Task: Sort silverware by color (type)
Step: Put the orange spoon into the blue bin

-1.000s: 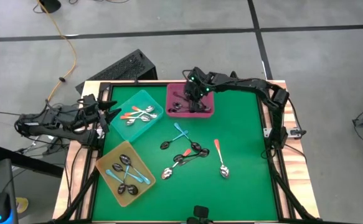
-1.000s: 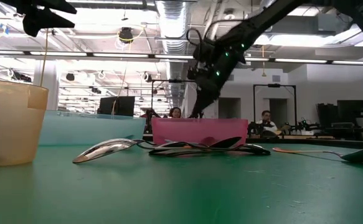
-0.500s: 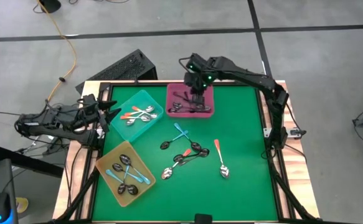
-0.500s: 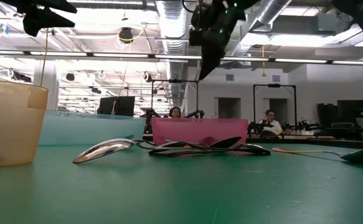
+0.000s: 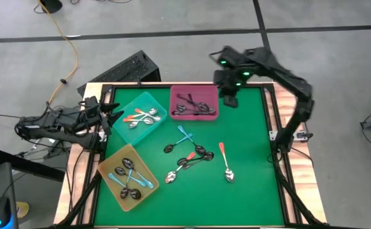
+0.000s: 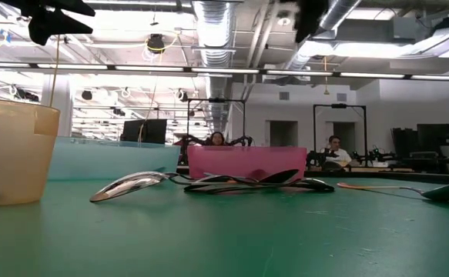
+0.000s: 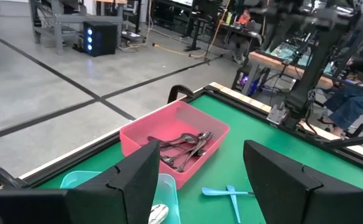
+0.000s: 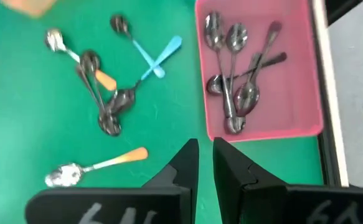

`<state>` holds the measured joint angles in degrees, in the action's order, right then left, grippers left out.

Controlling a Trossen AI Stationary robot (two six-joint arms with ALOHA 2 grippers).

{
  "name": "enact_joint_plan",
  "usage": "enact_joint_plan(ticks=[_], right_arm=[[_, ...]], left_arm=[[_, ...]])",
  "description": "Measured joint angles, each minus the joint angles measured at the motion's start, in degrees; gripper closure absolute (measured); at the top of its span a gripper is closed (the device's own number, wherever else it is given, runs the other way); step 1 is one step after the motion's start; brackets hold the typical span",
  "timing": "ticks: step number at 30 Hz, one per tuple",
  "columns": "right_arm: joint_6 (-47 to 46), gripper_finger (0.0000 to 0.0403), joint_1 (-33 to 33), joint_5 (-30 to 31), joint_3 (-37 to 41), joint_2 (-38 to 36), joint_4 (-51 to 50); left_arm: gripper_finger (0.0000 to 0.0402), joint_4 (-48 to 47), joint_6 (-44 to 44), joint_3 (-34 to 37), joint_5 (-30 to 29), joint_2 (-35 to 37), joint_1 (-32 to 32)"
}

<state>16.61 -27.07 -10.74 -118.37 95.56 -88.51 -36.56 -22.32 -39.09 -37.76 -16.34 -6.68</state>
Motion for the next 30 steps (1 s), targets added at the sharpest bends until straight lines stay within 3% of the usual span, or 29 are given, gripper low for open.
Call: enact_joint_plan(ticks=[6, 13, 20, 25, 30], right_arm=[[-8.36, 0.0346, 1.88, -3.63, 12.80, -13.34, 12.98], [-13.65, 0.0346, 8.79, -4.37, 34.88, -27.54, 27.71], [-17.79, 0.0346, 12.81, -3.86, 57.11, -39.22, 51.94], [-25.38, 0.0346, 13.01, -2.79, 69.91, -43.49, 72.38], [-30.39, 0.0346, 14.96, -2.66, 78.76, -42.27, 87.64]], left_arm=[[0.0183, 0.00, 0.14, 0.00, 0.00, 0.00, 0.00], [0.0183, -0.02, 0.11, 0.00, 0.02, 0.00, 0.00], [0.0183, -0.02, -0.04, 0.00, -0.02, 0.00, 0.00], [0.0183, -0.04, -0.68, 0.00, -0.04, 0.00, 0.00], [0.0183, -0.06, -0.72, 0.00, -0.11, 0.00, 0.00]])
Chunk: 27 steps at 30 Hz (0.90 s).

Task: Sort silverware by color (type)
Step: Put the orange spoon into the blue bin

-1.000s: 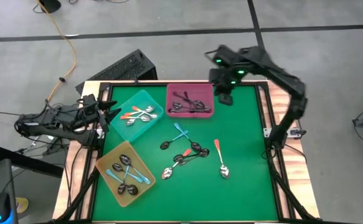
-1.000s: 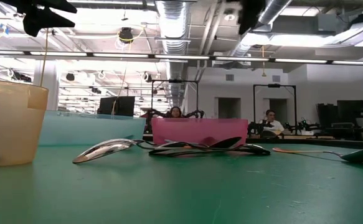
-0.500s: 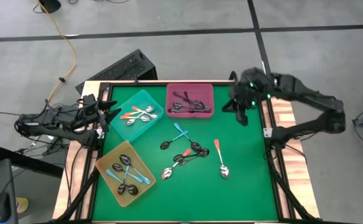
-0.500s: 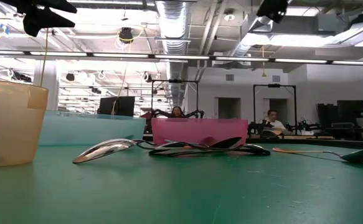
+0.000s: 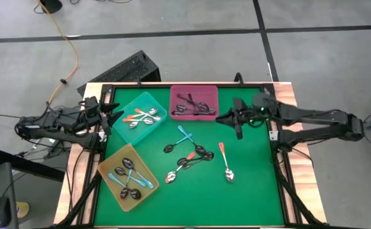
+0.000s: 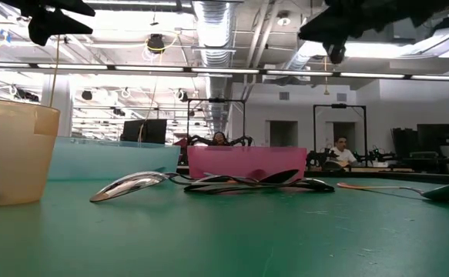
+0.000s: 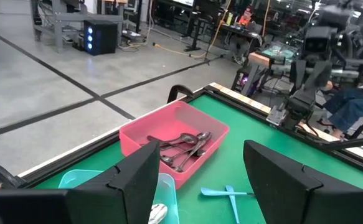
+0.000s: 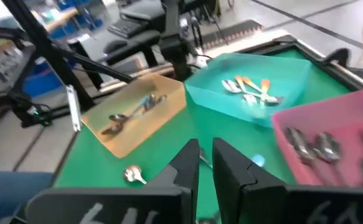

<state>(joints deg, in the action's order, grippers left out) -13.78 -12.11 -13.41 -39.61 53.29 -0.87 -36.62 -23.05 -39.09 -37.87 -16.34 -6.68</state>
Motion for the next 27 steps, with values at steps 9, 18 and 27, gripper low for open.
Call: enact_joint_plan(ticks=[9, 18, 27], right_arm=[[-1.84, 0.0346, 5.44, 0.00, 2.51, 9.27, 9.60], [2.70, 0.0346, 10.37, -0.02, 2.49, 20.86, 36.98], [1.76, 0.0346, 11.70, -0.04, 2.44, 25.79, 41.48]], left_arm=[[0.0183, -0.59, 0.02, 0.00, -0.43, -0.01, 0.00], [0.0183, -1.42, -0.20, 0.00, -0.43, 0.00, 0.00], [0.0183, -1.44, -0.24, 0.00, -0.48, 0.00, 0.00]])
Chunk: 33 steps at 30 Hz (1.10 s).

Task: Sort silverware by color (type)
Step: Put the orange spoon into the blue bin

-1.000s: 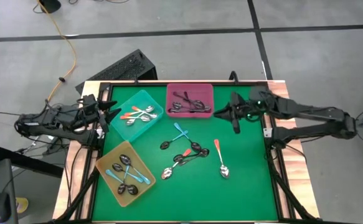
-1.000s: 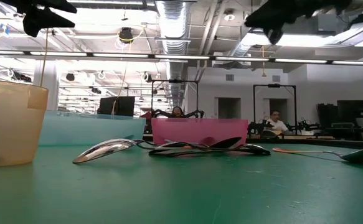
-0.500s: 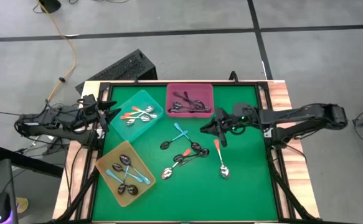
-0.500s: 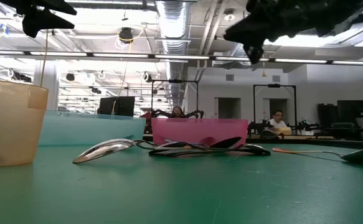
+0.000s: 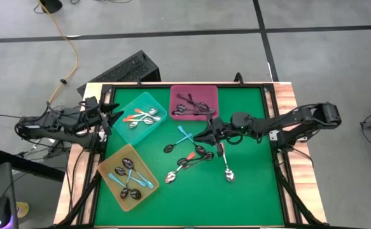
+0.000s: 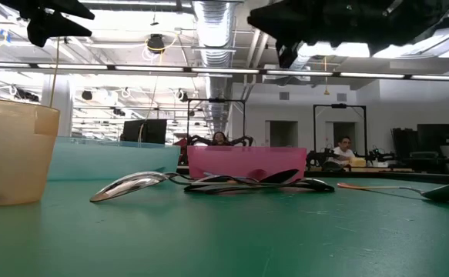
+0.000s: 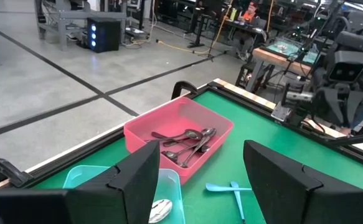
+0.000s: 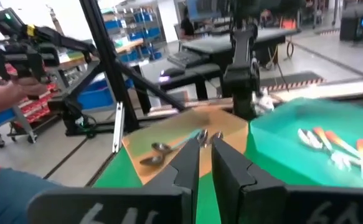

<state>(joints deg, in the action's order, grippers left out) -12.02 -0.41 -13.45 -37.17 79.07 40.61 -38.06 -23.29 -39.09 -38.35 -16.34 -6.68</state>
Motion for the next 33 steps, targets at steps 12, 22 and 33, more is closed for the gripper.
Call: enact_joint_plan(ticks=[12, 22, 33], right_arm=[[-3.04, 0.0346, 0.35, 0.02, -0.02, 2.74, 0.98], [-3.13, 0.0346, 1.23, 0.02, 0.00, 2.75, 1.55], [-2.99, 0.0346, 1.20, 4.69, 0.00, 2.75, 1.51]], left_arm=[[0.0183, -0.02, 0.00, 0.00, 0.21, -0.02, 0.02], [0.0183, -0.02, -0.13, 0.00, 0.37, -0.02, 0.02], [0.0183, -0.14, -1.50, 0.00, 0.43, 0.00, 0.02]])
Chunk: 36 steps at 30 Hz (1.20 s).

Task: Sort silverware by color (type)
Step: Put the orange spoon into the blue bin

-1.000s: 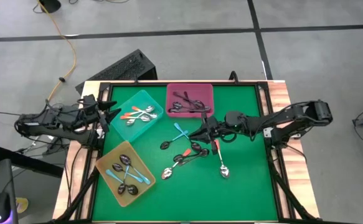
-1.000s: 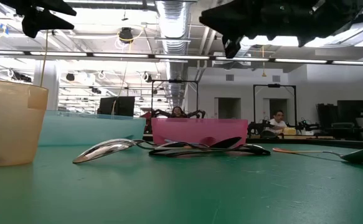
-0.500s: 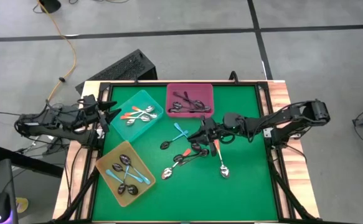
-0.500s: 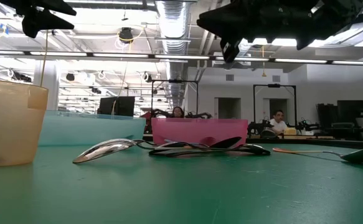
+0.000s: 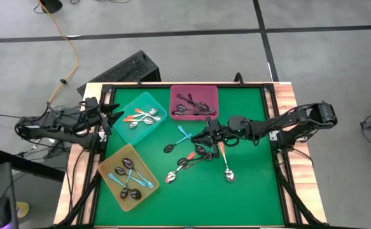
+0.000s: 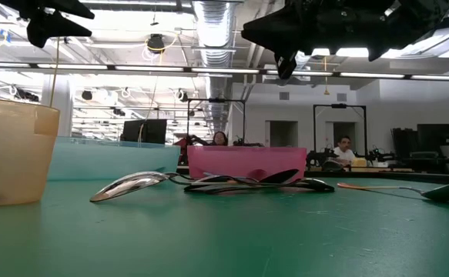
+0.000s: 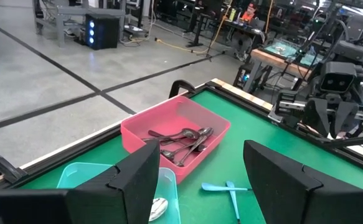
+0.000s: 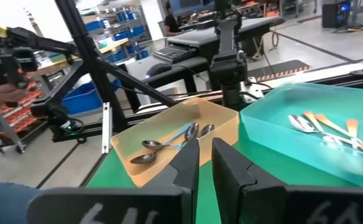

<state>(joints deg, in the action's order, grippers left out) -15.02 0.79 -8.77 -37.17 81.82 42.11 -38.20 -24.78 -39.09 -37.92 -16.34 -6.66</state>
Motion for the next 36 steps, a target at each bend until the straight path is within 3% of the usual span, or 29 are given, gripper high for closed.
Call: enact_joint_plan(ticks=[20, 36], right_arm=[[0.45, 0.0339, -0.01, 2.88, 0.00, 0.00, 0.42], [0.43, 0.0243, -0.98, 2.85, -0.69, -0.15, 0.74]], left_arm=[[0.0183, -2.26, -1.05, -0.01, 0.03, -0.02, -0.01], [0.0183, -2.18, -1.17, -0.01, 1.08, -0.01, 0.00]])
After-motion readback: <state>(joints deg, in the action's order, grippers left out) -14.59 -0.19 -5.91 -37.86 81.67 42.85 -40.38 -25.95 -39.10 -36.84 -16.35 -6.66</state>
